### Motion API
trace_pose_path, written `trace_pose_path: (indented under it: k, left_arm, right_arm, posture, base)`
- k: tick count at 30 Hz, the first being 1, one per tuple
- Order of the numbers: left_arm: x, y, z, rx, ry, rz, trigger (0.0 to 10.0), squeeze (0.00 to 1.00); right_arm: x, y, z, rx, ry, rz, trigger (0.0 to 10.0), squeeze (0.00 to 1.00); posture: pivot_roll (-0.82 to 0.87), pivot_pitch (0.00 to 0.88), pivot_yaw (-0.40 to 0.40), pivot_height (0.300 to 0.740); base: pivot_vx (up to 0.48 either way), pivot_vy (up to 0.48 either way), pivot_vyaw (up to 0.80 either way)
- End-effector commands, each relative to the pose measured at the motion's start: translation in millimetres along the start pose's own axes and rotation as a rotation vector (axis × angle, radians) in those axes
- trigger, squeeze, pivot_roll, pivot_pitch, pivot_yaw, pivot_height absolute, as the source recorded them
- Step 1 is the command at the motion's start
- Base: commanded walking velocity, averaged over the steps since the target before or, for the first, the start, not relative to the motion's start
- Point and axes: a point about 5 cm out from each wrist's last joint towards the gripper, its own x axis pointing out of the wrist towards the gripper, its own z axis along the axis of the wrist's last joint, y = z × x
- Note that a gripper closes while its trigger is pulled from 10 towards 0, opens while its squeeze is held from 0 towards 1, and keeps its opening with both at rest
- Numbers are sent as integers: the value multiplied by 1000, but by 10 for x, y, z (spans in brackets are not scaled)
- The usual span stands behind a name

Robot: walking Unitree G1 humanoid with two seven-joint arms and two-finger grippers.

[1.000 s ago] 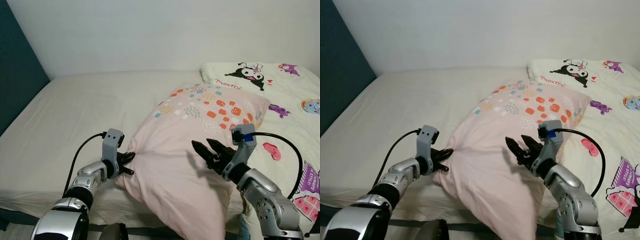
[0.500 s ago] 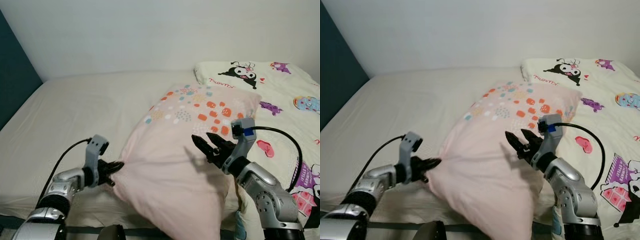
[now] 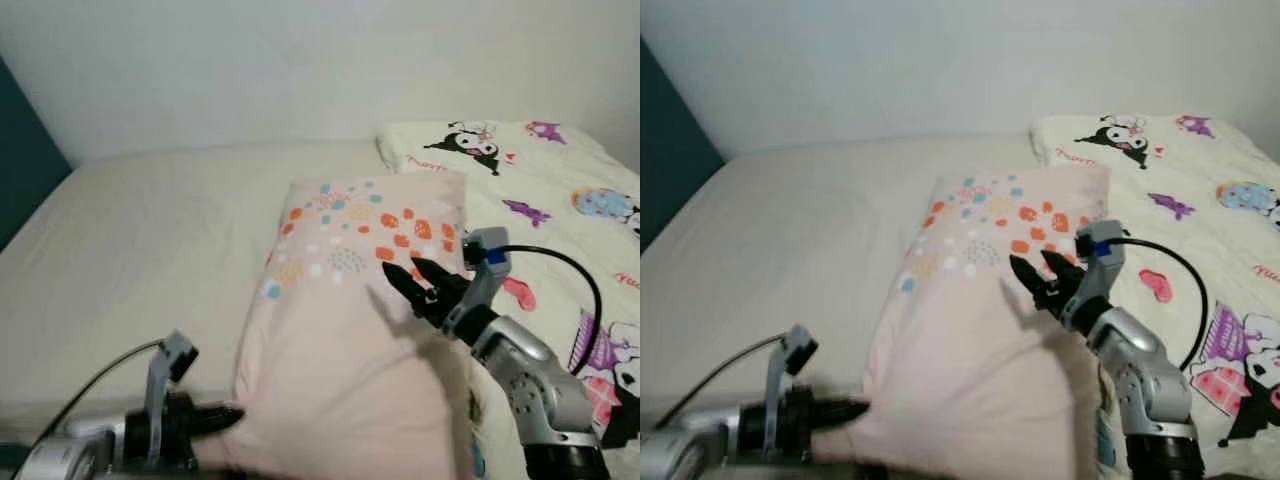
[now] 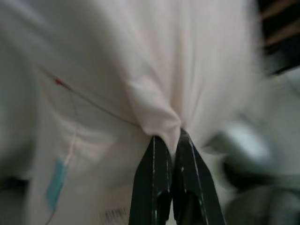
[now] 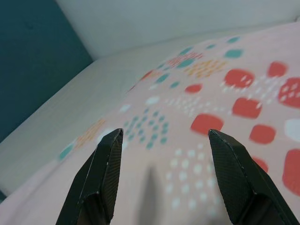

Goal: Clean up the room

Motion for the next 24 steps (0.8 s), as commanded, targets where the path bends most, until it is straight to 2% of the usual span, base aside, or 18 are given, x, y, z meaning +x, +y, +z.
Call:
trace_pose_path:
  k: [1,3,6,7,8,9,10,11,13,17,19,20,22,23,24]
  left_arm:
    - [33,-141,-92,-97,28,-70,0,0]
    - [66,-231,-52,-129,-6,-99,0,0]
    - [107,-317,-28,-120,-10,-102,0,0]
    - [137,-298,-29,-62,-11,-53,0,0]
    - [171,-219,-8,-3,-34,45,10000,0]
    - [171,-219,-8,-3,-34,45,10000,0]
    - [191,-120,21,49,-62,150,10000,0]
    - [191,-46,63,62,-87,230,10000,1000]
    - [169,29,161,58,-140,313,10000,1000]
    - [157,46,208,58,-165,336,10000,1000]
    - [80,102,372,60,-252,355,10000,1000]
    - [26,133,458,55,-298,357,10000,1000]
    - [-96,229,658,51,-400,384,10000,1000]
    - [-96,229,658,51,-400,384,10000,1000]
    - [-138,289,731,41,-438,408,10000,1000]
  right_arm:
    - [7,-2,-30,8,4,4,10000,0]
    - [19,0,-26,8,2,8,10000,0]
    - [33,4,-20,6,-1,11,10000,0]
    - [37,4,-20,5,-1,12,10000,0]
    - [39,3,-20,4,-2,11,10000,0]
    - [39,3,-20,4,-2,11,10000,0]
    - [40,2,-21,3,-2,10,10000,0]
    - [40,0,-21,3,-3,8,10000,0]
    - [37,-9,-22,1,-4,3,10000,0]
    - [34,-15,-22,0,-4,1,10000,0]
    - [20,-57,-22,-1,-4,-31,10000,0]
    - [14,-101,-24,3,-2,-66,10000,0]
    - [-7,-309,-61,-10,42,-242,10000,0]
    - [-7,-309,-61,-10,42,-242,10000,0]
    - [-33,-432,-95,-31,80,-348,10000,0]
  posture:
    - [-43,131,30,600]
    - [-43,131,30,600]
    - [-42,129,30,600]
    - [-41,128,31,600]
    - [-40,129,31,600]
    - [-40,129,31,600]
    - [-41,128,32,600]
    - [-41,128,32,600]
    - [-45,128,35,600]
    - [-45,128,35,600]
    - [-50,127,37,600]
    - [-50,127,37,600]
    - [-51,127,35,600]
    - [-51,127,35,600]
    - [-51,127,35,600]
  base:
    - [0,0,0]
    - [0,0,0]
    - [0,0,0]
    - [0,0,0]
    - [0,0,0]
    - [0,0,0]
    - [0,0,0]
    - [0,0,0]
    - [0,0,0]
    - [0,0,0]
    - [0,0,0]
    - [0,0,0]
    - [0,0,0]
    - [0,0,0]
    - [0,0,0]
